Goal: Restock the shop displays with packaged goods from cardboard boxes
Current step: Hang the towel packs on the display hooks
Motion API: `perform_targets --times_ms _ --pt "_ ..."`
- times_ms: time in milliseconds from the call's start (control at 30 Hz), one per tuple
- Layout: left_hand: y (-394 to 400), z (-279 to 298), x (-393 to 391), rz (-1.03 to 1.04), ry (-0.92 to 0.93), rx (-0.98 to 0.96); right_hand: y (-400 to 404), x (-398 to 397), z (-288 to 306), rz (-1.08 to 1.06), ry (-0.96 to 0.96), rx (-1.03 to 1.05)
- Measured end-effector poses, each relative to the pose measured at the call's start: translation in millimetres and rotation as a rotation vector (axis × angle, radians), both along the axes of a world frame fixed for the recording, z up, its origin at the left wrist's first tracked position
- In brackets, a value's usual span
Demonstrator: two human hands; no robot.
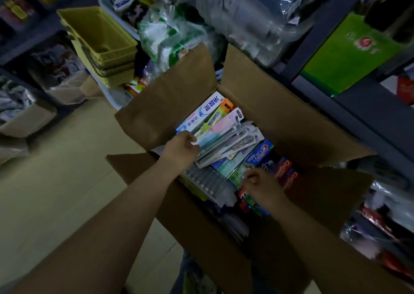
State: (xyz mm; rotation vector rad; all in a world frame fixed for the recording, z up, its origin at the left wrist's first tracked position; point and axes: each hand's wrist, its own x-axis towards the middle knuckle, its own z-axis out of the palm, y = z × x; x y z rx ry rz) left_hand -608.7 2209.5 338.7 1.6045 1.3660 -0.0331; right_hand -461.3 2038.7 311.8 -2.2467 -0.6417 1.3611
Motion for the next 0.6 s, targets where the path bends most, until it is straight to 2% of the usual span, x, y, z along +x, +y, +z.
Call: perform_targets --times_ms 167,233,300,467,600 --pt "29.9 -42.3 25.3 -0.176 0.107 0.028 27.4 8.7 -42.6 -0.167 0.086 -0.094" --pt "37.7 -62.6 31.2 -0.231 0.145 0.062 38.3 14.8 -63.5 -0.169 0.115 -0.134" --pt "41.8 -84.8 35.6 -0.254 0.149 0.066 49.8 18.6 -78.9 -0.215 0.140 -0.121" --pt "44.2 -129.0 41.2 -0.311 0.129 0.067 75.1 15.7 -108.3 -0.504 0.343 -0.038" --pt "38.9 -146.2 39.5 -0.394 0.149 0.218 87.2 8.1 -125.2 -0.648 0.398 -0.004"
